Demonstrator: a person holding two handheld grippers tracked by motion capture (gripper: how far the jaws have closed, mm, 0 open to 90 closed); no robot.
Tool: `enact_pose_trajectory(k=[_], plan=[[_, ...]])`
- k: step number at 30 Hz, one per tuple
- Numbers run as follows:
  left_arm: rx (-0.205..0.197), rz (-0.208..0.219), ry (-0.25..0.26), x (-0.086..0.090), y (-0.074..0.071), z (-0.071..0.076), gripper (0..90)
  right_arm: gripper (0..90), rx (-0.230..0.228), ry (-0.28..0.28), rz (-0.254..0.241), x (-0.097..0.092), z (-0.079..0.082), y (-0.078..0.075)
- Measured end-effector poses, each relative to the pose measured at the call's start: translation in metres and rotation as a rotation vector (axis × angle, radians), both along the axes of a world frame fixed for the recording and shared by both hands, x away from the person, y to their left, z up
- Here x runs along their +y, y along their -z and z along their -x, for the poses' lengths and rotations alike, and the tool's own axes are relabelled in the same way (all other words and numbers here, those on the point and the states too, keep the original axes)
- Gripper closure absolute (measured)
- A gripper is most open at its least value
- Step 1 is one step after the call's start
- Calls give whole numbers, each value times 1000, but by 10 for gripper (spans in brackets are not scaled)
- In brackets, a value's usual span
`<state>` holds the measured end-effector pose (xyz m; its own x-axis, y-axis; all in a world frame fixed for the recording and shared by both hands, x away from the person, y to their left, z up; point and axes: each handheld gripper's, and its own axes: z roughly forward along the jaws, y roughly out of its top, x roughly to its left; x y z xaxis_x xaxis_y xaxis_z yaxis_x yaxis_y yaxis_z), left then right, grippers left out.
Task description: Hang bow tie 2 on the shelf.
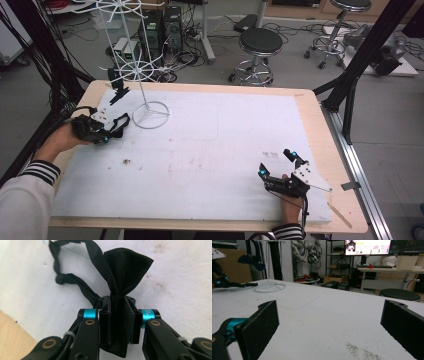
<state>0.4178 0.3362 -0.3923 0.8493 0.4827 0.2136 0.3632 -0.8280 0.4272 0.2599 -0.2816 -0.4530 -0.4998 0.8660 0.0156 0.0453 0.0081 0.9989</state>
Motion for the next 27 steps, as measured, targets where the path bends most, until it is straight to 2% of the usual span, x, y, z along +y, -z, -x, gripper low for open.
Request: enact_pose_trajectory(k=[2,5,9,11,13,16,18,23,27], plan=[[-9,38,-13,2,-4,4,765,11,5,0,-1,0,0,0],[-31,47,-23,4,-9,9,765,10,1,-2,1,0,0,0],[-53,100,-61,8,-12,14,765,11,0,-1,3,0,0,0],[-63,108,-74,8,-12,17,765,11,-2,0,1,0,0,0],[-65,133,-83,8,-13,20,765,11,-1,0,1,0,0,0],[-74,190,-133,9,-18,25,765,11,0,1,0,0,0,0],[-74,227,-142,10,-21,28,765,11,0,0,0,0,0,0],[-87,269,-150,9,-26,39,766,11,0,0,0,0,0,0],[-94,335,-170,7,-27,48,766,11,-1,0,1,0,0,0]])
